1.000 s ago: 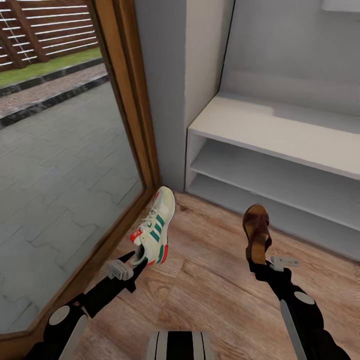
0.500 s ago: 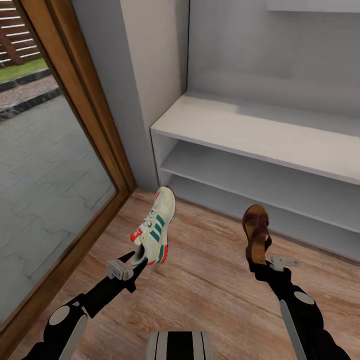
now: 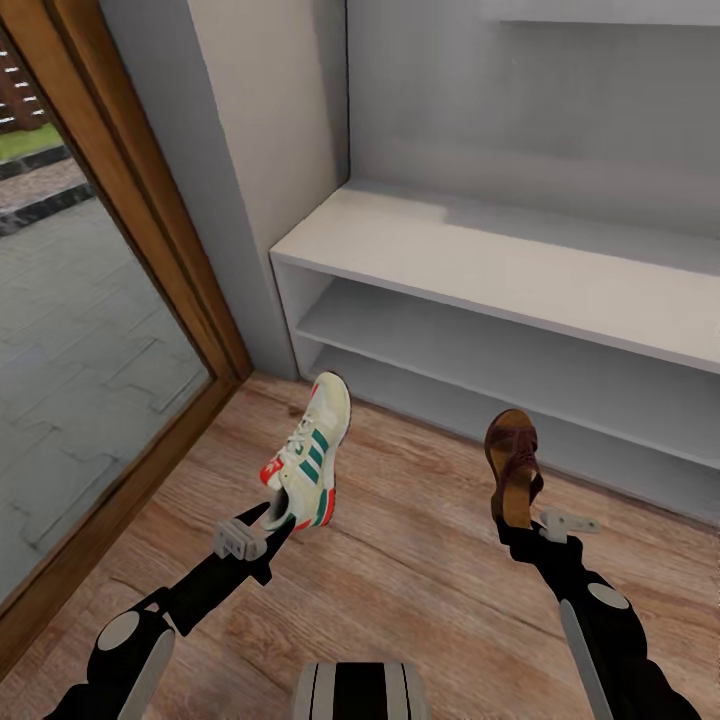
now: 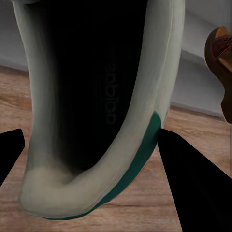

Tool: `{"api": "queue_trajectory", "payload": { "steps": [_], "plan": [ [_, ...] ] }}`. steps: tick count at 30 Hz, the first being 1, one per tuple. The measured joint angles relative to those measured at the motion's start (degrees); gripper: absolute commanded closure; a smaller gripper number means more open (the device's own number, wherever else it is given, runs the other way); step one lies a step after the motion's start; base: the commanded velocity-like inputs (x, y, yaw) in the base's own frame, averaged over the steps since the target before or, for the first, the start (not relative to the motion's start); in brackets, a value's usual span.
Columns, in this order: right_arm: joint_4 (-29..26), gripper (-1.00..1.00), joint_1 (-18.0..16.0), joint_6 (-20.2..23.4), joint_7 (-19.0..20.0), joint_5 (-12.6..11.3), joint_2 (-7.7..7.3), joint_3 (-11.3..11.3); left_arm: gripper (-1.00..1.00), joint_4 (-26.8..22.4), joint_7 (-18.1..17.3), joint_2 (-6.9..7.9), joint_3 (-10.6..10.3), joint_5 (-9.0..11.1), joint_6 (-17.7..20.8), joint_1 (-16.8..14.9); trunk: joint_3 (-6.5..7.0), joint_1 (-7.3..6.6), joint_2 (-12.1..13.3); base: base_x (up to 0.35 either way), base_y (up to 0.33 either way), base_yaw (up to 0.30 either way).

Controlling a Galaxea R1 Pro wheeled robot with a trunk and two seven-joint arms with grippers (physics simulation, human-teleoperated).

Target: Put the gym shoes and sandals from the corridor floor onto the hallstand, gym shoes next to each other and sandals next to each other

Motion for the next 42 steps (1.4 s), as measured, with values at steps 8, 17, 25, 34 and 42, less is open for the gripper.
{"api": "queue_trajectory", "payload": {
  "steps": [8,17,25,34,42],
  "plan": [
    [-0.01,1.0,-0.02,0.0,0.0,0.0,0.0,0.0,1.0,0.0,-0.01,0.0,-0.01,0.0,0.0,0.02,0.0,0.02,0.0,-0.238,-0.003,-0.002],
    [-0.02,1.0,0.0,-0.01,0.0,-0.01,0.0,0.0,1.0,0.0,-0.02,0.0,-0.01,0.03,0.0,0.01,0.08,0.0,0.0,-0.114,0.0,-0.099],
    [-0.01,1.0,0.01,-0.01,-0.03,-0.01,0.0,0.0,1.0,0.0,-0.01,0.0,-0.01,0.0,0.0,-0.01,0.37,0.0,0.0,-0.004,0.0,-0.253],
    [0.01,1.0,0.0,-0.01,0.0,-0.01,0.0,0.0,1.0,0.0,0.07,0.0,-0.01,-0.02,0.0,0.01,0.71,0.0,0.0,0.0,-0.002,-0.261],
    [-0.03,1.0,-0.01,0.02,-0.01,-0.01,0.0,-0.01,1.0,0.02,0.08,0.0,0.0,-0.08,-0.01,0.0,1.01,0.0,0.0,0.0,-0.183,-0.242]
  ]
}}
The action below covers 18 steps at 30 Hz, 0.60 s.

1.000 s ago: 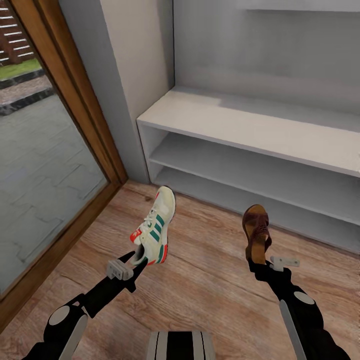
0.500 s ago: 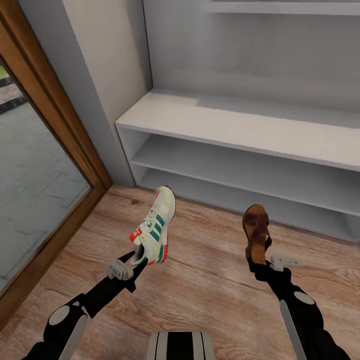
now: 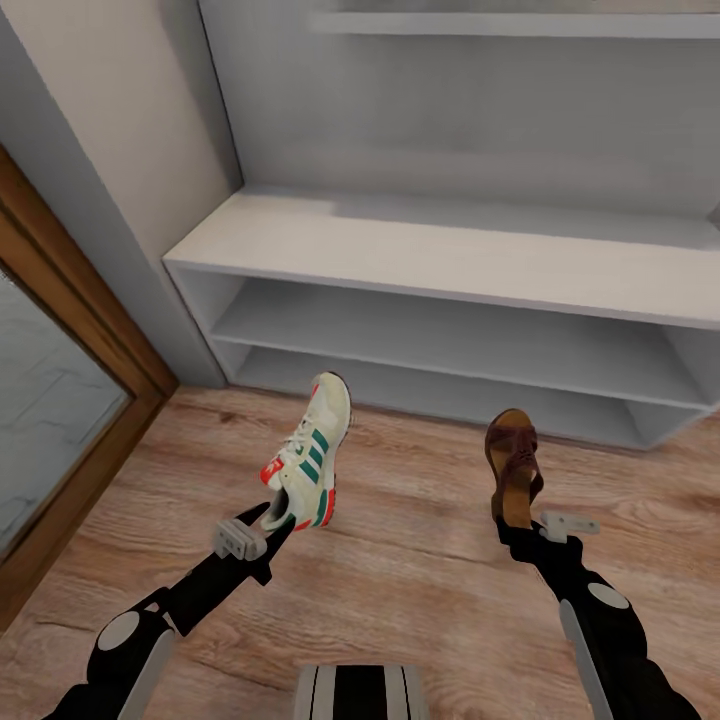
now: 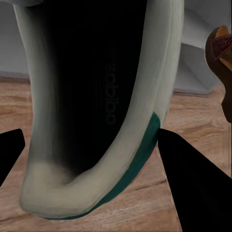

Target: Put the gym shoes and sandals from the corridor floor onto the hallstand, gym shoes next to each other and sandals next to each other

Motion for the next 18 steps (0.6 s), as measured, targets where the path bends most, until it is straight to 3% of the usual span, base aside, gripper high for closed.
{"api": "queue_trajectory", "payload": {
  "steps": [14,18],
  "plan": [
    [-0.01,1.0,-0.01,0.01,-0.01,0.0,0.0,0.0,1.0,0.01,0.0,0.0,0.05,0.0,0.0,0.0,0.1,0.0,0.0,-0.001,-0.335,-0.024],
    [0.0,1.0,0.01,0.01,-0.03,0.0,0.0,0.0,1.0,0.0,0.0,0.0,0.02,-0.02,0.0,0.02,0.1,0.02,0.0,-0.137,-0.301,0.0]
  ]
}}
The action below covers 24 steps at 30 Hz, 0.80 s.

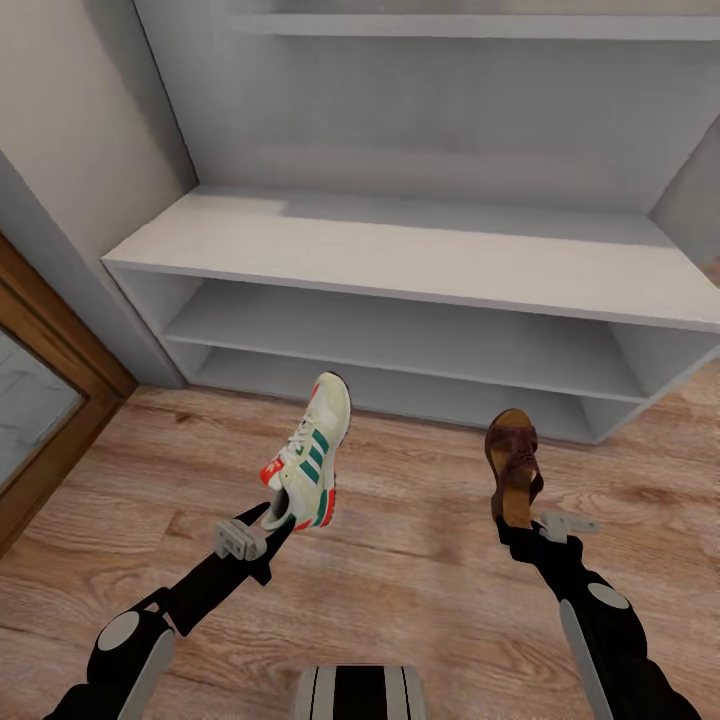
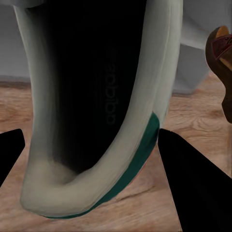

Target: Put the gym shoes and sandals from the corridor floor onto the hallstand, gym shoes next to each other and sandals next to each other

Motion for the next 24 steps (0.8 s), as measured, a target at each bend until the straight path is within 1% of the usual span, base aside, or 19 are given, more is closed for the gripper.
{"api": "queue_trajectory", "payload": {
  "steps": [14,24],
  "plan": [
    [-0.01,1.0,-0.02,0.0,0.03,0.0,0.0,0.0,1.0,0.0,0.03,0.0,-0.02,0.03,0.0,-0.03,0.0,0.01,0.0,-0.246,-0.252,0.0],
    [-0.01,1.0,-0.02,0.0,0.02,0.0,0.0,0.0,1.0,0.0,0.08,0.0,0.06,-0.04,0.02,-0.03,0.0,0.01,0.0,-0.22,-0.279,0.0]
  ]
}}
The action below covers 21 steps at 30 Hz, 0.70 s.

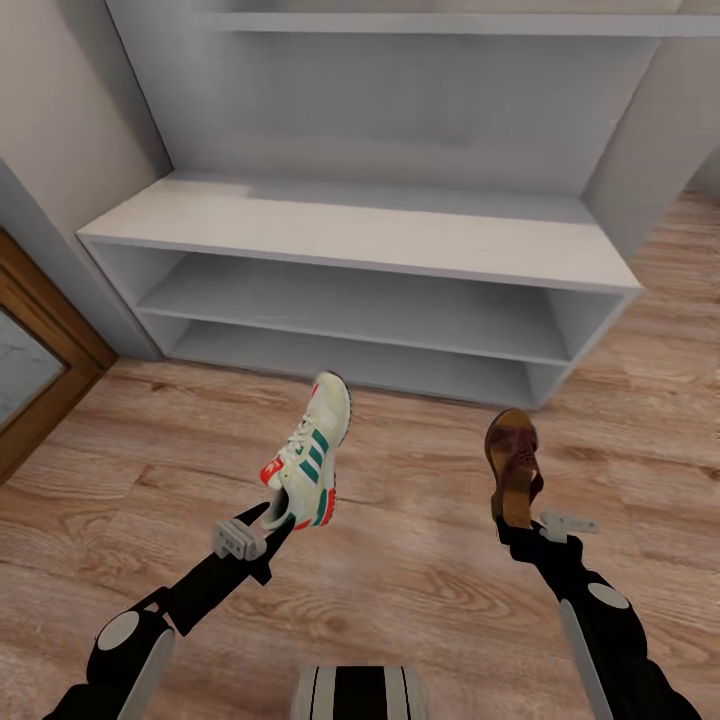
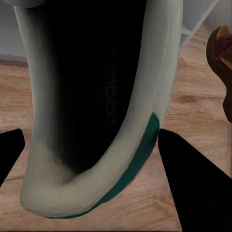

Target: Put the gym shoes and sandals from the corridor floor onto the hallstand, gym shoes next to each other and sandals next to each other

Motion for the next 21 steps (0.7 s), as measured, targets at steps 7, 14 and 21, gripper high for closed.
{"api": "queue_trajectory", "payload": {
  "steps": [7,14,21],
  "plan": [
    [0.0,1.0,0.0,0.0,0.01,0.0,0.0,0.0,1.0,0.0,0.0,0.0,0.0,0.0,-0.01,0.03,0.0,0.0,0.0,-0.209,-0.278,-0.001],
    [0.01,1.0,0.01,-0.03,0.0,0.0,0.0,0.01,1.0,-0.02,-0.13,0.0,-0.08,0.13,-0.02,0.01,0.0,-0.02,0.0,-0.03,-0.04,-0.149],
    [-0.01,1.0,0.0,0.0,0.0,0.0,0.0,0.0,1.0,-0.01,-0.04,0.0,-0.07,0.08,-0.02,0.03,0.0,-0.04,0.0,0.121,-0.171,-0.013]
  ]
}}
